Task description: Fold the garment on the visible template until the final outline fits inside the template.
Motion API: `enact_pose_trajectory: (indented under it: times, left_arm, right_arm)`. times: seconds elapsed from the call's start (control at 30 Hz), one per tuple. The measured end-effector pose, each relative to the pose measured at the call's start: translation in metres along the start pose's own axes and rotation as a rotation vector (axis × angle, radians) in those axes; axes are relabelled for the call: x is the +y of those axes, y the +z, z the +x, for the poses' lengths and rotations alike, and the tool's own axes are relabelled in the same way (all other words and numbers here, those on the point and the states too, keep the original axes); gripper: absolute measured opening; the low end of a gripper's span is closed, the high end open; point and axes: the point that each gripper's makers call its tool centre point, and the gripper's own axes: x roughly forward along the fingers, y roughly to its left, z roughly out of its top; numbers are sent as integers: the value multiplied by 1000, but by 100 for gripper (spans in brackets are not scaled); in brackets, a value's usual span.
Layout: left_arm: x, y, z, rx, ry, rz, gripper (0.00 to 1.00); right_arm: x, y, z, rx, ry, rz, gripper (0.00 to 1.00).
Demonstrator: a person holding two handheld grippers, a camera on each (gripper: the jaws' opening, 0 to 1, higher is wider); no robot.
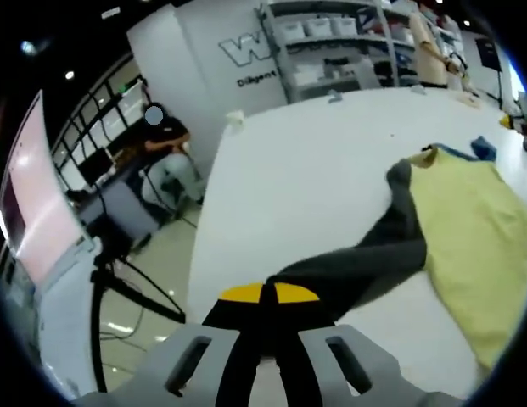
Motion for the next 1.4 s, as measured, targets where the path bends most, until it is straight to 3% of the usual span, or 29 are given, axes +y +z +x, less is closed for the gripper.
enact_pose_trajectory:
  times: [0.17,0.4,0.6,0.67,0.83,1.0,1.13,1.23,1.27,1.33,1.4]
  left_arm:
    - [-10,-15,-5,7,-34,40,0]
    - [-58,-67,-25,82,-159,91,0]
    - [-80,-94,-31,117,-209,88,0]
    - [-97,-101,-36,138,-248,80,0]
    - [-95,-97,-33,130,-239,27,0]
    - [-96,-96,-33,138,-241,35,2]
    - [-98,-93,-36,125,-238,14,10]
    - [-100,-90,-40,112,-245,-4,14]
    - [-100,-86,-45,96,-237,1,16]
    - [-95,-68,-46,-20,-198,2,20]
    - [-92,-63,-53,-42,-198,-48,22]
  right_arm:
    - [3,2,7,-6,8,14,0]
    - [15,2,18,-3,42,12,0]
    - [16,0,23,12,65,24,0]
    - [18,-6,37,33,73,31,0]
    - [21,-9,44,51,85,45,3]
    - [29,-11,59,63,108,44,13]
    - [37,-21,76,104,141,70,14]
    - [46,-19,86,111,160,76,16]
    - [53,-16,90,109,179,70,17]
    - [64,-16,97,140,205,84,17]
    - [61,-17,107,148,191,76,17]
